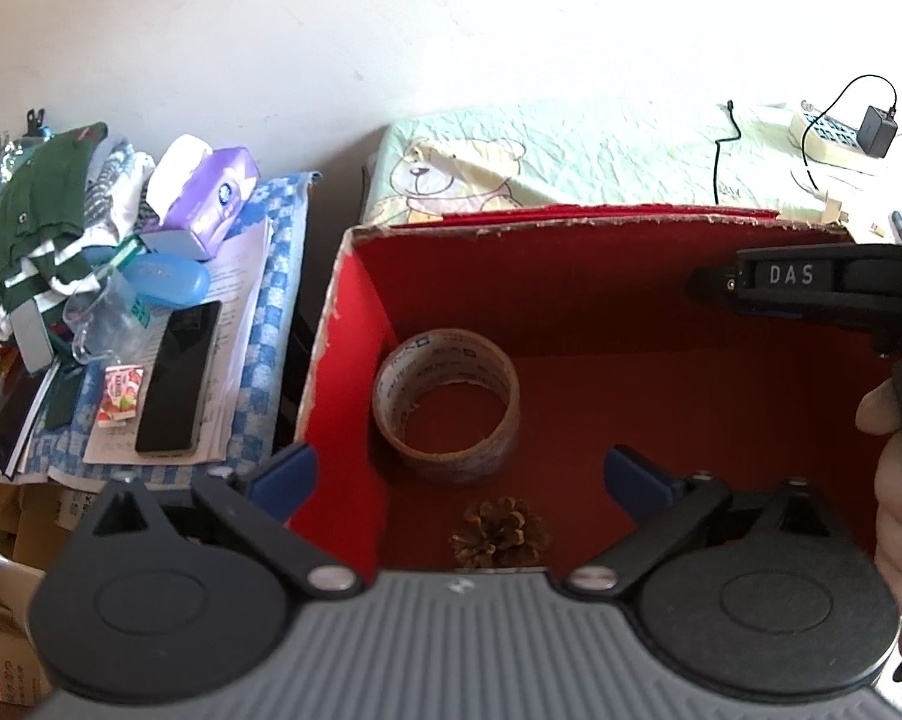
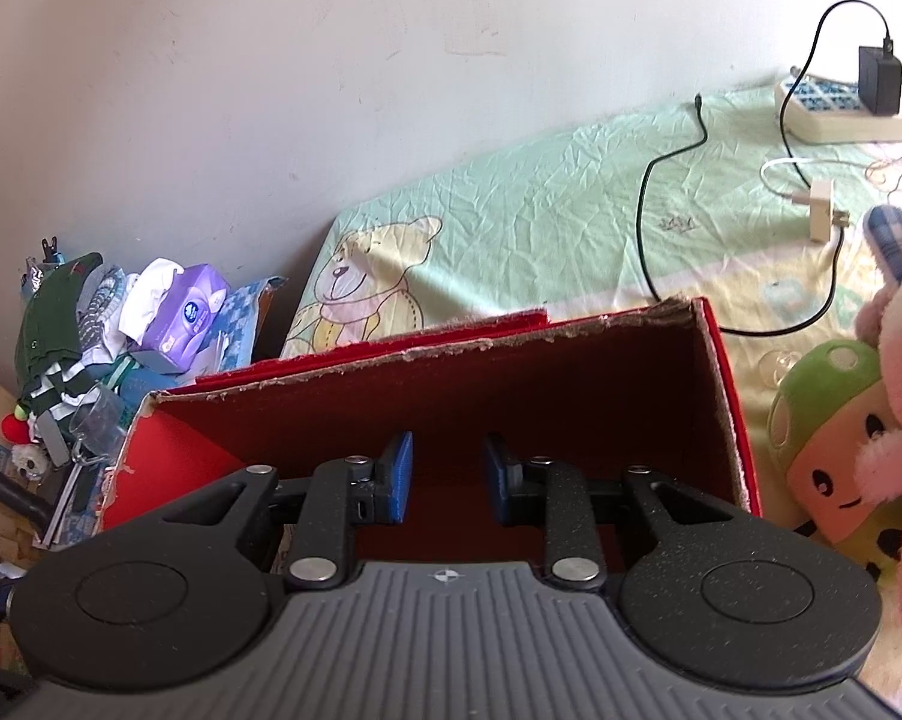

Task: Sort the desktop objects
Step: 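Raise the right gripper out of the box toward the remaining objects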

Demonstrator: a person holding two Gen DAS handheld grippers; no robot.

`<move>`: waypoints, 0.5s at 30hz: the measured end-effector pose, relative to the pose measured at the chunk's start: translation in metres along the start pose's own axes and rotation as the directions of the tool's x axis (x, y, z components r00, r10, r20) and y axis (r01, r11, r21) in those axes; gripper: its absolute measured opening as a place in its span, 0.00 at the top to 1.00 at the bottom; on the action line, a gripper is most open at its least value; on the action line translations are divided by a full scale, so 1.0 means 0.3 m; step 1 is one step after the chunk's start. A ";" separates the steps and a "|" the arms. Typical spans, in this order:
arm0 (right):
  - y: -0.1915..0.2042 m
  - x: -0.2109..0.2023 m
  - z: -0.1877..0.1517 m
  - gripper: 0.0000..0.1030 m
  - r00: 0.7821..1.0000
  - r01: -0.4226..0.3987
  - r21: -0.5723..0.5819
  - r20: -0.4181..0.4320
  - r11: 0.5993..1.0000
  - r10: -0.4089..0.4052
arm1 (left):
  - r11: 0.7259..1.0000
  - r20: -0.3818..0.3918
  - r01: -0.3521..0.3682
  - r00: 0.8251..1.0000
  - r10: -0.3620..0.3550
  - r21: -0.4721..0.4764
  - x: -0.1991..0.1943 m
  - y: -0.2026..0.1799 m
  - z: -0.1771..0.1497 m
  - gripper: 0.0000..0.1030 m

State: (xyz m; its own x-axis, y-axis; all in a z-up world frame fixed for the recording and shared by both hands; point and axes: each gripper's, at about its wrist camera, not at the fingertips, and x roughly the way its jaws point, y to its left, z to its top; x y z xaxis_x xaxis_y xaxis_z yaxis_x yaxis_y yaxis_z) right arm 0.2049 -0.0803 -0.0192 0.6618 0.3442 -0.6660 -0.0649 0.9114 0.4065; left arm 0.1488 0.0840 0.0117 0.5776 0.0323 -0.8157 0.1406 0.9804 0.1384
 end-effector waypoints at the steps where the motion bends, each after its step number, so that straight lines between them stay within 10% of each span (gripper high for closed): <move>1: 0.000 0.000 0.000 0.72 1.000 0.001 -0.001 0.002 1.000 -0.001 | 1.000 0.003 -0.003 1.000 0.003 -0.005 -0.005 0.002 -0.002 0.01; 15: 0.022 -0.032 -0.013 0.72 0.996 -0.022 -0.073 0.080 0.997 0.028 | 0.997 0.042 -0.040 0.998 0.042 -0.067 -0.089 0.030 -0.039 0.01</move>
State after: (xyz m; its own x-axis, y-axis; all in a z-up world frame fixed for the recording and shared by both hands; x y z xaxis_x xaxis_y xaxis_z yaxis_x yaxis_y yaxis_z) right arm 0.1951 -0.0768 -0.0126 0.7175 0.3505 -0.6020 -0.1340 0.9175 0.3745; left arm 0.1254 0.0942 0.0281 0.6164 0.0656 -0.7847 0.0634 0.9891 0.1326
